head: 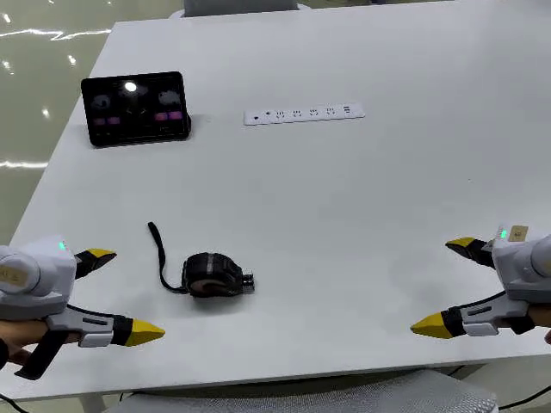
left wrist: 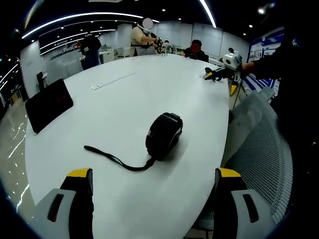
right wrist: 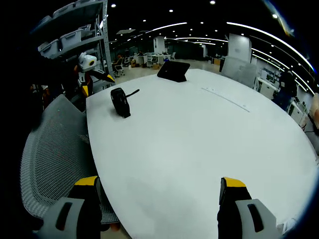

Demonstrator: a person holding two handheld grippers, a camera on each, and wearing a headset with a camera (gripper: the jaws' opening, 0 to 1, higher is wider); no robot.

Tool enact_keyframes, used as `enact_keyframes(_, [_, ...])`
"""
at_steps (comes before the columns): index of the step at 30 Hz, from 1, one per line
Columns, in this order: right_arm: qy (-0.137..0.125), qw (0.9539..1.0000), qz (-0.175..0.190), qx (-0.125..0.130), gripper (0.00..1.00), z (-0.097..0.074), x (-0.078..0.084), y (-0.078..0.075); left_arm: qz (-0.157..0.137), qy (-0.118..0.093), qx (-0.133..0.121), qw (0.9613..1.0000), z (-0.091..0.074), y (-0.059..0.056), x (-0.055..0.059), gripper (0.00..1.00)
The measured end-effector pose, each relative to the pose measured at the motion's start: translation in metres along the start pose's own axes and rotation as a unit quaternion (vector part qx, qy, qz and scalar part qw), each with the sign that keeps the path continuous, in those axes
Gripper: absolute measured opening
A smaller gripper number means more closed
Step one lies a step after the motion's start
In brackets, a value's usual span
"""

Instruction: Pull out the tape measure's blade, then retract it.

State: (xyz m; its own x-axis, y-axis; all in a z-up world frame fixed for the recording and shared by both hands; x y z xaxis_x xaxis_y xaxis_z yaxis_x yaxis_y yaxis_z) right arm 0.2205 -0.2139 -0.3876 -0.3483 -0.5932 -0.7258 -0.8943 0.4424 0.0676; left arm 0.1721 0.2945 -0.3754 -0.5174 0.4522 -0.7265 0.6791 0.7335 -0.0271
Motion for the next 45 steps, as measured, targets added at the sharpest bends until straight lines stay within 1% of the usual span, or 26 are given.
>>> enact_keyframes(3, [0.002,1.0,-0.009,-0.002,0.99,0.003,-0.002,0.0,0.008,0.006,-0.003,0.9999,0.002,0.002,-0.003,0.99])
enact_keyframes(6, [0.002,0.9999,-0.01,-0.004,0.99,0.005,-0.003,-0.001,0.016,0.015,-0.004,0.9997,0.004,0.005,-0.004,0.99])
enact_keyframes(9, [0.001,1.0,-0.005,-0.008,0.99,0.007,-0.004,-0.002,0.026,0.031,-0.011,0.9991,0.005,0.008,-0.005,0.99])
enact_keyframes(12, [-0.002,0.9999,-0.006,-0.012,0.99,0.009,-0.006,-0.001,0.032,0.033,-0.017,0.9988,0.006,0.011,-0.007,0.99])
enact_keyframes(13, [-0.003,0.9999,-0.009,-0.014,0.99,0.01,-0.007,-0.001,0.032,0.032,-0.023,0.9987,0.007,0.013,-0.009,0.99])
enact_keyframes(14, [-0.003,0.9998,-0.01,-0.014,0.99,0.011,-0.007,-0.001,0.033,0.031,-0.023,0.9987,0.007,0.013,-0.009,0.99])
enact_keyframes(17, [-0.001,0.9998,-0.012,-0.016,0.99,0.013,-0.01,-0.001,0.029,0.033,-0.011,0.999,0.009,0.013,-0.011,0.99])
enact_keyframes(19, [-0.001,0.9997,-0.017,-0.017,0.99,0.015,-0.012,-0.002,0.043,0.038,-0.008,0.9983,0.012,0.013,-0.012,0.99])
enact_keyframes(21, [0.001,0.9996,-0.021,-0.02,0.99,0.018,-0.015,-0.002,0.047,0.045,-0.001,0.9979,0.013,0.011,-0.014,0.99])
enact_keyframes(24, [0.001,0.9993,-0.028,-0.023,0.99,0.021,-0.019,-0.003,0.058,0.049,0.009,0.9971,0.016,0.009,-0.017,0.97])
enact_keyframes(26, [-0.001,0.9991,-0.031,-0.028,0.99,0.024,-0.022,-0.004,0.067,0.057,0.024,0.9958,0.019,0.006,-0.018,0.98])
enact_keyframes(27, [-0.001,0.9989,-0.034,-0.032,0.99,0.025,-0.024,-0.003,0.07,0.057,0.025,0.9956,0.021,0.005,-0.018,0.98])
enact_keyframes(29, [0.002,0.9985,-0.042,-0.034,0.99,0.028,-0.026,-0.004,0.08,0.064,0.028,0.9943,0.023,0.005,-0.02,0.96])
enact_keyframes(31, [-0.005,0.9982,-0.048,-0.037,0.99,0.031,-0.03,-0.005,0.086,0.067,0.031,0.9936,0.025,0.005,-0.023,0.95])
enact_keyframes(37, [-0.006,0.9972,-0.061,-0.044,0.99,0.039,-0.038,-0.006,0.107,0.074,0.044,0.9905,0.031,0.006,-0.031,0.93])
enact_keyframes(43, [-0.004,0.996,-0.072,-0.053,0.99,0.047,-0.043,-0.011,0.132,0.081,0.056,0.9864,0.038,0.007,-0.043,0.92])
enact_keyframes(45, [-0.003,0.9956,-0.076,-0.055,0.99,0.049,-0.045,-0.01,0.141,0.081,0.059,0.9849,0.041,0.007,-0.046,0.92])
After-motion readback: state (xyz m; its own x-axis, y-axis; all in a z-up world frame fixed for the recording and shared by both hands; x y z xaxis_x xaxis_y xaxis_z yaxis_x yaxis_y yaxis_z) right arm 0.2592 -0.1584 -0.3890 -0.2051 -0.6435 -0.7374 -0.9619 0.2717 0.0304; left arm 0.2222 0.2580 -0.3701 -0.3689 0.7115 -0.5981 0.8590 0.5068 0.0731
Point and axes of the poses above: the centre of the closed fingertips' face, and the gripper's own axes: z roughly forward along the fingers, y roughly to its left, x roughly out of its underside, the point moved 10 cm from there along -z, roughly backward along the fingers, and after that the axes turned 2 degrees about -x, right-handed, at the moved point
